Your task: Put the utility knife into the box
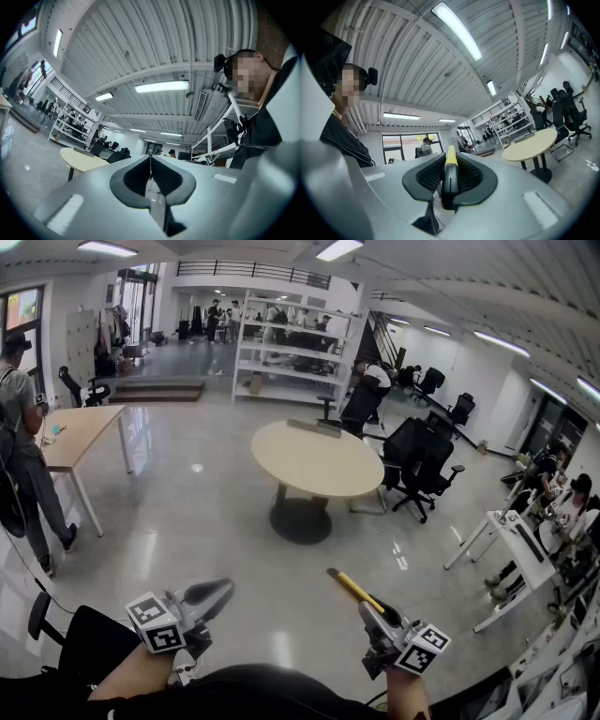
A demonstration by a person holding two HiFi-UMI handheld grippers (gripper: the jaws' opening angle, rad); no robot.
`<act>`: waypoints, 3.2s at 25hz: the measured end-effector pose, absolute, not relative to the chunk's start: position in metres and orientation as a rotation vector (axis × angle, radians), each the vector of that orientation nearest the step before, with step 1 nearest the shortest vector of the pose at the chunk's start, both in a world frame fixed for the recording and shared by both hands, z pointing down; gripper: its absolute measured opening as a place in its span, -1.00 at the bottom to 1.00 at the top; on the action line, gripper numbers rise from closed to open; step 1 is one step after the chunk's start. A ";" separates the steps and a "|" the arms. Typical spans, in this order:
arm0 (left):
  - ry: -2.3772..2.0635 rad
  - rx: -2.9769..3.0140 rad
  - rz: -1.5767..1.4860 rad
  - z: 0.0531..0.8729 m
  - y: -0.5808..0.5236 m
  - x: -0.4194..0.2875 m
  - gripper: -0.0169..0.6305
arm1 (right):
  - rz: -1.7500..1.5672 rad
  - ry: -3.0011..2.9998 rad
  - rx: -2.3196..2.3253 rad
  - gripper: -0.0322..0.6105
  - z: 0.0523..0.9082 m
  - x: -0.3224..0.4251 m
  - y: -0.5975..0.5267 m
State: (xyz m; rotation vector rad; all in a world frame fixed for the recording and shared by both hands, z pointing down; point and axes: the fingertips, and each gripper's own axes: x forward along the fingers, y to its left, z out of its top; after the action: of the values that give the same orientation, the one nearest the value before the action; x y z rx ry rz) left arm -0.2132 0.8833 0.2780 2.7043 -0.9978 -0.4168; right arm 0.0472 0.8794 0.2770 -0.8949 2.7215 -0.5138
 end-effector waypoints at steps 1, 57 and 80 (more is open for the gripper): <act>-1.000 2.704 -0.415 0.278 0.884 -0.213 -0.93 | -0.515 2.721 -0.893 -0.64 0.277 0.047 0.880; -0.654 2.760 -0.364 0.288 0.516 -0.206 -0.93 | -0.594 2.547 -1.033 -0.64 0.279 0.035 0.550; -0.857 2.650 -0.350 0.340 0.274 -0.062 -0.93 | -0.725 2.603 -0.870 -0.64 0.333 0.195 0.269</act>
State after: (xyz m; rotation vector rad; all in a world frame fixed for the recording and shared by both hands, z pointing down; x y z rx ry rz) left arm -0.0623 0.2744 0.3403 2.6501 -0.8566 -0.3504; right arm 0.1951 0.2685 0.3332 -0.8701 2.6026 -0.7249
